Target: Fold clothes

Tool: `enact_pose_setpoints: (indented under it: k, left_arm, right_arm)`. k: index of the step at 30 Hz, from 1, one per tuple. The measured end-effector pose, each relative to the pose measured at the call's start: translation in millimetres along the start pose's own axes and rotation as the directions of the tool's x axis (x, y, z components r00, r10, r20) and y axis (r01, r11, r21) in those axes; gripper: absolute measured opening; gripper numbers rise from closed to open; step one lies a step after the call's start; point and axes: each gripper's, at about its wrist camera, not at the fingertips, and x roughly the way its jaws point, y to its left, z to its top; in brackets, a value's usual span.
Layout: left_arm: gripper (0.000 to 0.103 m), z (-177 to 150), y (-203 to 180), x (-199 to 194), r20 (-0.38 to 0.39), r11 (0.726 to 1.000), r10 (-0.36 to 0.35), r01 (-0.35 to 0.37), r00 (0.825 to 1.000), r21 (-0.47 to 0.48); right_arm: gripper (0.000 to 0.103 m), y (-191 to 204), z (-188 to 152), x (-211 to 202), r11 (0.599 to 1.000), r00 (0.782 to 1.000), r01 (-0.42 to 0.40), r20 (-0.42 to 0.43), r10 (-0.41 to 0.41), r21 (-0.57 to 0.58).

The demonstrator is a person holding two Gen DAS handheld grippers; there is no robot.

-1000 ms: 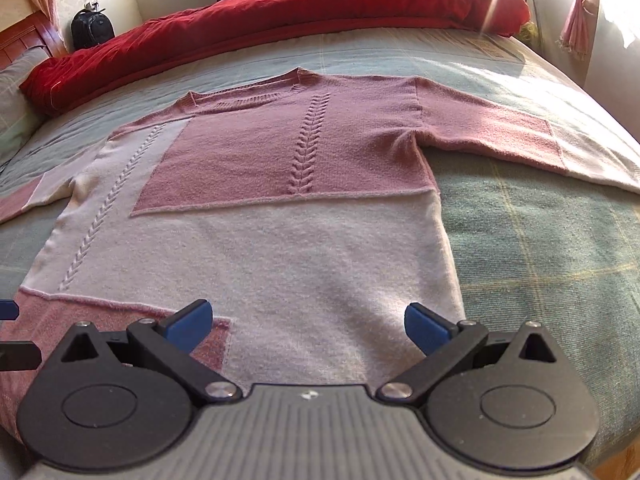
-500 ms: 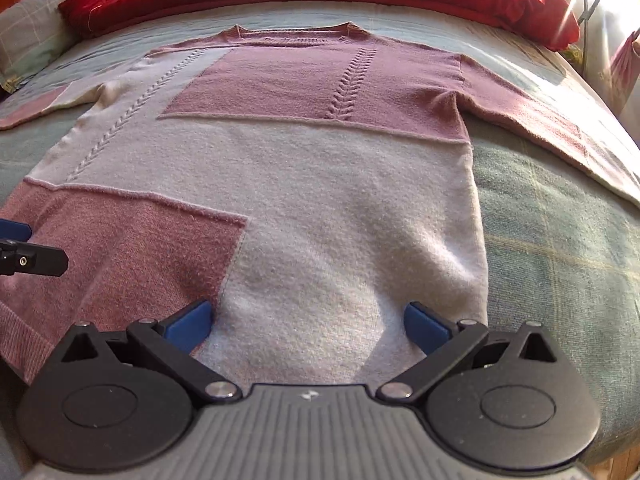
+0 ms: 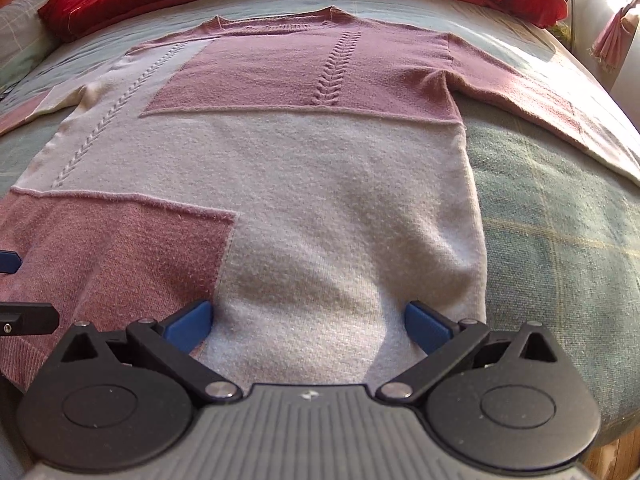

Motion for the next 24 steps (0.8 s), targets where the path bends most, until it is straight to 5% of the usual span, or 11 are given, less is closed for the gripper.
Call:
enact_pose_setpoints:
  k: [7,11,24]
  left_arm:
    - [0.102,34,17,-13,0.086,0.999,0.032,-0.03,0.996,-0.017]
    - [0.102,49,23,7,0.062,0.997,0.062,-0.058,0.996,-0.057]
    - [0.102,30,19,18,-0.003,0.993,0.107,-0.107,0.994,-0.053]
  right_arm:
    - [0.103,1,1,1,1.0,1.0,0.005,0.003,-0.005,-0.003]
    - [0.103,2,1,1,1.0,1.0,0.007,0.0,-0.007,-0.004]
    - [0.103,1,2,3,1.0,1.0,0.007,-0.004,-0.007,0.0]
